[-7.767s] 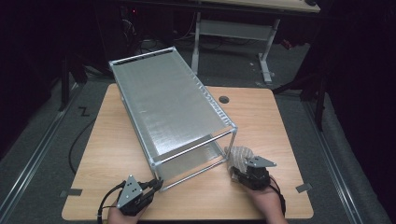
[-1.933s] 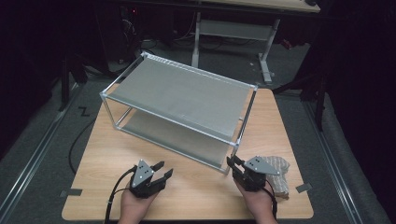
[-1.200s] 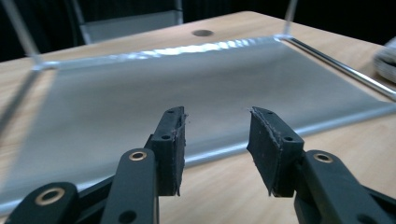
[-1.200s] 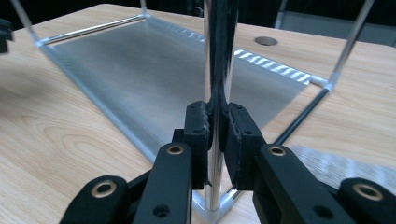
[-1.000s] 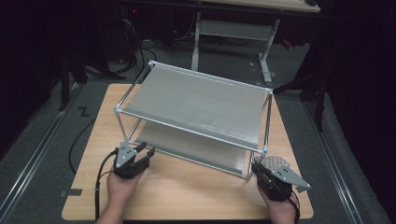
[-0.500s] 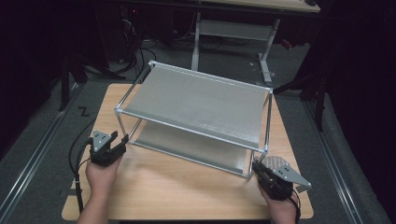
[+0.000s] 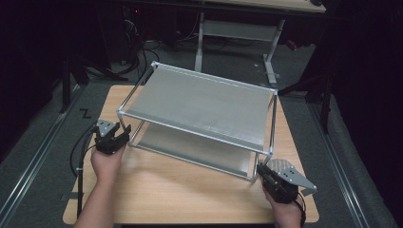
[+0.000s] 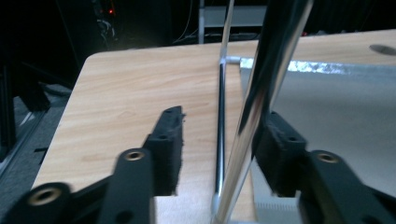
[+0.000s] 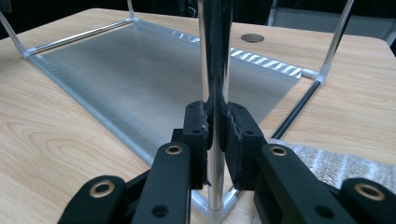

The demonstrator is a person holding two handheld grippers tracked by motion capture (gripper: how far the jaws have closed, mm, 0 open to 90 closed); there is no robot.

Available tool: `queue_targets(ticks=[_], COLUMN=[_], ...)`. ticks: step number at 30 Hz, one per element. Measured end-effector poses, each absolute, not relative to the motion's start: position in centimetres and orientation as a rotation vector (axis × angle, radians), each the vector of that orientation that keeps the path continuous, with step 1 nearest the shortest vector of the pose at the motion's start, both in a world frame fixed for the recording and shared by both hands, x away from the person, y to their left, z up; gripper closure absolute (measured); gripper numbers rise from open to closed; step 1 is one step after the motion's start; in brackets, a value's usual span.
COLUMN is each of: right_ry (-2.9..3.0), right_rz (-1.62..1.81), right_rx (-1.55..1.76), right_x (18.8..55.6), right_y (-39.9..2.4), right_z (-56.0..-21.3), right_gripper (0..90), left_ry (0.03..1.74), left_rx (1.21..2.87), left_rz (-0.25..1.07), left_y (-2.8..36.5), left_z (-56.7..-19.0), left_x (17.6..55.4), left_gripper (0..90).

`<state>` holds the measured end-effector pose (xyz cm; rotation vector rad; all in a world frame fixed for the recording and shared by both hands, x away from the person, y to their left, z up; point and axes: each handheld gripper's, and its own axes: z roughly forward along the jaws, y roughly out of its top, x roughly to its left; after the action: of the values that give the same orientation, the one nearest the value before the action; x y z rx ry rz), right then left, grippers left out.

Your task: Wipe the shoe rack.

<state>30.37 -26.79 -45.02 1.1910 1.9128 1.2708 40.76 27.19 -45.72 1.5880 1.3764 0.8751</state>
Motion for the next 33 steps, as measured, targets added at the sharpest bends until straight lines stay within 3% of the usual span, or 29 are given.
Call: queue_targets(ticks=[5, 20, 33], right_ry=[1.918, 1.887, 1.889], right_rz=[1.265, 1.191, 1.082], right_rx=[1.183, 1.173, 1.236], right_x=[30.4, 31.8, 35.6], right_y=[-26.6, -25.5, -25.2], right_z=[-45.0, -45.0, -44.3], right_gripper=[80.0, 81.1, 81.1], left_ry=[1.345, 1.334, 1.325], left_rx=[1.624, 1.552, 1.543], left_rz=[0.893, 0.919, 0.923], left_y=[26.7, 27.9, 27.2], left_z=[-45.7, -46.4, -46.6], left_x=[40.4, 33.8, 32.5], left_gripper=[79.3, 80.1, 80.2])
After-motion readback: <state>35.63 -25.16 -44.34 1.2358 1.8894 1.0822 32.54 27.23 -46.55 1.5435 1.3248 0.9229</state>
